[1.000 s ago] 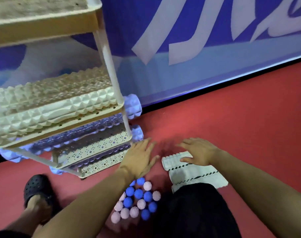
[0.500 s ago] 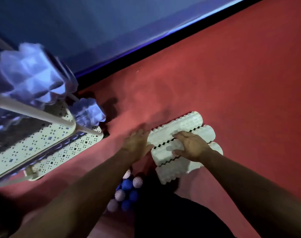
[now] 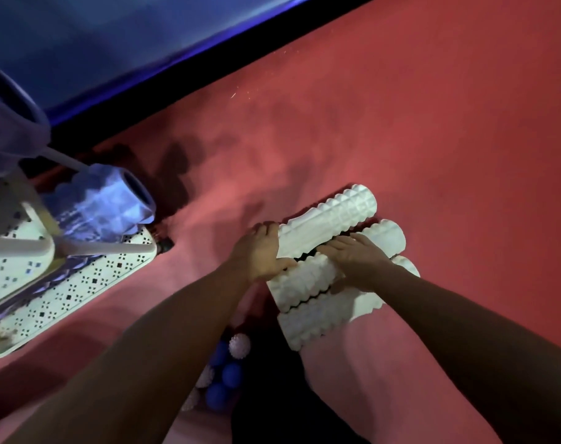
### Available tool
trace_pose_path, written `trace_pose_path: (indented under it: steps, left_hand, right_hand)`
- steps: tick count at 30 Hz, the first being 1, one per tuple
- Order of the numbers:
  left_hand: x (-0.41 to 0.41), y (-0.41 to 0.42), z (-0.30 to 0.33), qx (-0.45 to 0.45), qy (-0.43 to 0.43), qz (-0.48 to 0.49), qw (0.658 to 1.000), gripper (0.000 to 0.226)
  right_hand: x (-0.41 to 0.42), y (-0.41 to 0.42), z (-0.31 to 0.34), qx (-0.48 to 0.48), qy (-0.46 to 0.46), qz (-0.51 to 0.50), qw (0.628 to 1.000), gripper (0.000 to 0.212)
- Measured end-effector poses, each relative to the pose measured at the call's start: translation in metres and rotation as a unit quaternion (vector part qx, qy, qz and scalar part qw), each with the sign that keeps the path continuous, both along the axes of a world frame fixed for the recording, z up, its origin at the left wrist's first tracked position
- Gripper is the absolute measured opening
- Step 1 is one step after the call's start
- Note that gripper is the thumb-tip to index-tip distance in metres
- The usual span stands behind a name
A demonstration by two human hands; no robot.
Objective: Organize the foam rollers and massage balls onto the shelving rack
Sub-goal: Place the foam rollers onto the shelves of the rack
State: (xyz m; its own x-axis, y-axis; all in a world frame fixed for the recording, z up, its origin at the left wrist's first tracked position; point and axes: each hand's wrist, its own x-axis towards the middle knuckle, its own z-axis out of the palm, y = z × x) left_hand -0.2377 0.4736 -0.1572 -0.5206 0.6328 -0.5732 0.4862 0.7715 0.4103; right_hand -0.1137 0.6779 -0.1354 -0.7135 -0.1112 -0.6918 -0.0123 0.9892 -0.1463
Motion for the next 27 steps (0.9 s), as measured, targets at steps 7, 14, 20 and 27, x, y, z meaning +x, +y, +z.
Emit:
trace_pose_path:
  steps: [7,14,20,27]
  left_hand:
    - [-0.017,-0.036,0.021,-0.001,0.009,0.043,0.999,0.093]
    - [-0.032,-0.064,0.087,-0.031,0.045,0.049,0.997,0.085]
    - [-0.023,-0.088,0.201,-0.007,0.117,0.000,0.993,0.085]
    - [-0.001,-0.136,0.342,0.026,0.246,-0.025,0.969,0.089]
  right_hand:
    - [-0.016,0.002,0.002,-0.015,-0.014,0.035,0.999,0.085]
    - [-0.034,-0.006,0.078,-0.015,-0.004,-0.002,1.000,0.081]
    - [-0.029,-0.017,0.185,0.021,0.024,-0.020,0.999,0.091]
    - [-0.015,-0.058,0.328,-0.005,0.087,-0.014,0.996,0.073]
